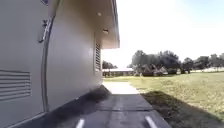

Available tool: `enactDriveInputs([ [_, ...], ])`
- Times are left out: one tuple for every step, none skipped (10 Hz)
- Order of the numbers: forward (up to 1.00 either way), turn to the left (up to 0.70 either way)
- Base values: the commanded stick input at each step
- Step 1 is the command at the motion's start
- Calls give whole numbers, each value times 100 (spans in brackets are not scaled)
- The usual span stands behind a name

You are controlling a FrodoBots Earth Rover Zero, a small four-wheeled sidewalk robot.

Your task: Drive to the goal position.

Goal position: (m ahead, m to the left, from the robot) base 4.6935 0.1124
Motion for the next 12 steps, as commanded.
enactDriveInputs([
  [70, 0],
  [70, 0],
  [70, 0],
  [70, 0],
  [70, 0],
  [70, 0],
  [70, 0],
  [70, 0],
  [70, 0],
  [70, 0],
  [70, 0],
  [70, 0],
])
